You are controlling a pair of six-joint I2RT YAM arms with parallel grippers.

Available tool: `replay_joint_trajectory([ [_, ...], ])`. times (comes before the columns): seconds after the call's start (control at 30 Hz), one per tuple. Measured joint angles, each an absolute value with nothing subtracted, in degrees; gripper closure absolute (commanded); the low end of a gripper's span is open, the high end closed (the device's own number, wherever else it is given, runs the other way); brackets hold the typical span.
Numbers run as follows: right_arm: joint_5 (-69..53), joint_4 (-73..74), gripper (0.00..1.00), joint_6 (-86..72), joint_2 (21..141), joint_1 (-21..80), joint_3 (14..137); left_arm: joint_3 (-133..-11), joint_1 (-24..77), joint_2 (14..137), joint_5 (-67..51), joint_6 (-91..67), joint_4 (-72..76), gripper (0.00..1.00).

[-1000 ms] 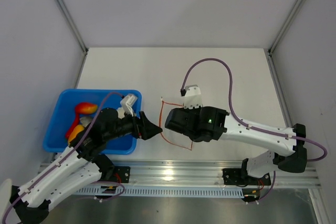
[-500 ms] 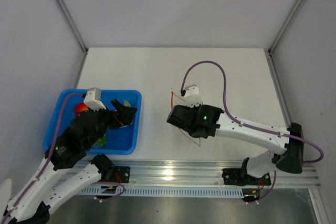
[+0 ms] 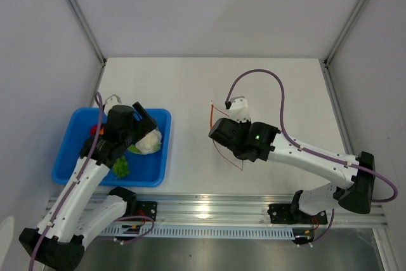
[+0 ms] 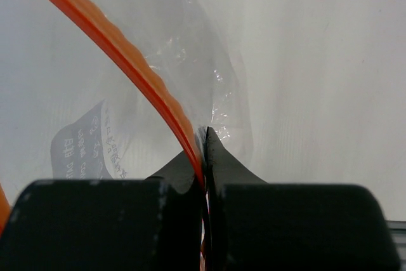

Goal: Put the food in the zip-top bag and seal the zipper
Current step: Open the zipper of the food storage bag, then pick up the fake vegetable from the bin.

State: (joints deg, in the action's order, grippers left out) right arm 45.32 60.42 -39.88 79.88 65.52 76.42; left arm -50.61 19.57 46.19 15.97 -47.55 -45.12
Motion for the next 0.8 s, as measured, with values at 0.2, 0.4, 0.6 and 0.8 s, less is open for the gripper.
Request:
replay_joint_trajectory([
  [0.2, 43.81, 58.00, 1.00, -38.70, 78.52, 63.86, 74.50, -50.28, 17.32, 51.00, 15.22, -51.94, -44.69, 0.01],
  [0.4, 42.50, 56.14, 1.00, -37.41, 78.41, 62.85, 73.84, -47.92, 14.37, 58.08, 12.88, -55.53, -43.99, 0.00],
  [0.6, 41.32, 54.50, 1.00, -36.34, 78.41, 62.11, 72.86, -44.88, 12.10, 61.89, 10.48, -57.69, -42.00, 0.01],
  [0.8, 40.58, 53.67, 1.00, -35.44, 78.41, 61.84, 72.73, -44.47, 11.55, 67.20, 9.17, -59.70, -41.01, 0.00],
])
